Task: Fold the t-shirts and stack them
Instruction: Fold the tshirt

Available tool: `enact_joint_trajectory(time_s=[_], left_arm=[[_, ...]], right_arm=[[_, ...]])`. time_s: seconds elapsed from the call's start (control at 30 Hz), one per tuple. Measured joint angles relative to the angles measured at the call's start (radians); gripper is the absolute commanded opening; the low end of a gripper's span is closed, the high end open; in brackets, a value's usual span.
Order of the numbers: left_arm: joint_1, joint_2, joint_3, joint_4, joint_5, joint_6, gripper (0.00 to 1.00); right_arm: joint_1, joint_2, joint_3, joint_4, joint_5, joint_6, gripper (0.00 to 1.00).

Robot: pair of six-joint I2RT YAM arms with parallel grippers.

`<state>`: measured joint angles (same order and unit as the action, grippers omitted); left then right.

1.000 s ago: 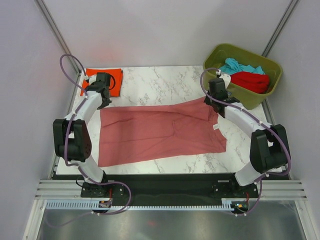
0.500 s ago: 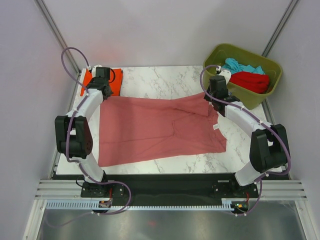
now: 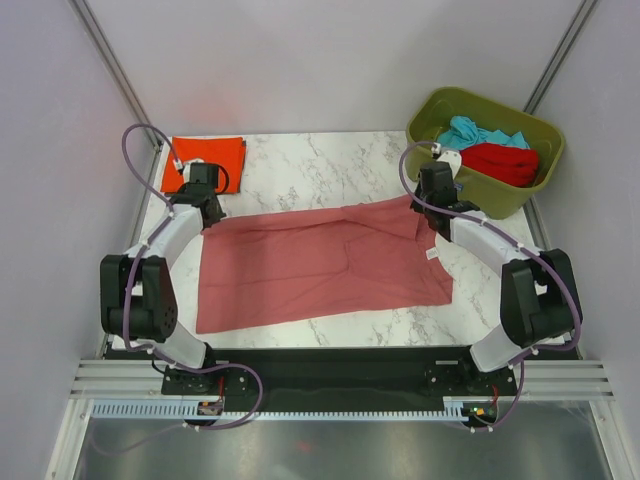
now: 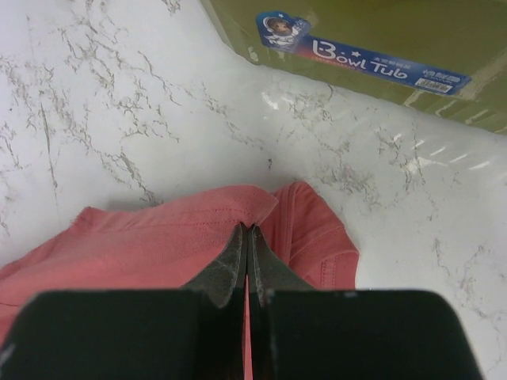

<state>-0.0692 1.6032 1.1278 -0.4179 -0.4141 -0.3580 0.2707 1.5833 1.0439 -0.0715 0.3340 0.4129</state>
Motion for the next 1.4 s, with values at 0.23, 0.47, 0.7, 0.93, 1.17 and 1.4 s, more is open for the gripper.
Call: enact_joint_trajectory(time_s=[0.23, 0.47, 0.7, 0.93, 1.17, 1.4], left_arm=[[0.000, -0.068, -0.054, -0.052, 0.033, -0.027, 0.02], [0.000, -0.072, -0.066, -0.151, 0.050, -0.052, 0.02], [0.000, -0.077, -0.114, -0.211, 0.050, -0.077, 0.02], [-0.001, -0.080, -0.119, -0.264, 0.018, -0.102, 0.02], [-0.005, -0.113, -0.137, -0.279, -0.014, -0.116, 0.02], [-0.007, -0.113, -0.159, -0.289, -0.007, -0.120, 0.02]], right_arm=[[-0.005, -0.071, -0.056, -0.003, -0.004, -0.003, 0.00], [-0.005, -0.152, -0.130, -0.021, -0.020, -0.015, 0.00], [-0.006, -0.203, -0.205, -0.070, -0.067, -0.015, 0.00], [-0.006, -0.238, -0.219, -0.135, -0.075, -0.015, 0.00], [-0.006, -0.275, -0.237, -0.162, -0.094, -0.002, 0.00], [-0.006, -0.275, -0.279, -0.201, -0.101, 0.028, 0.00]])
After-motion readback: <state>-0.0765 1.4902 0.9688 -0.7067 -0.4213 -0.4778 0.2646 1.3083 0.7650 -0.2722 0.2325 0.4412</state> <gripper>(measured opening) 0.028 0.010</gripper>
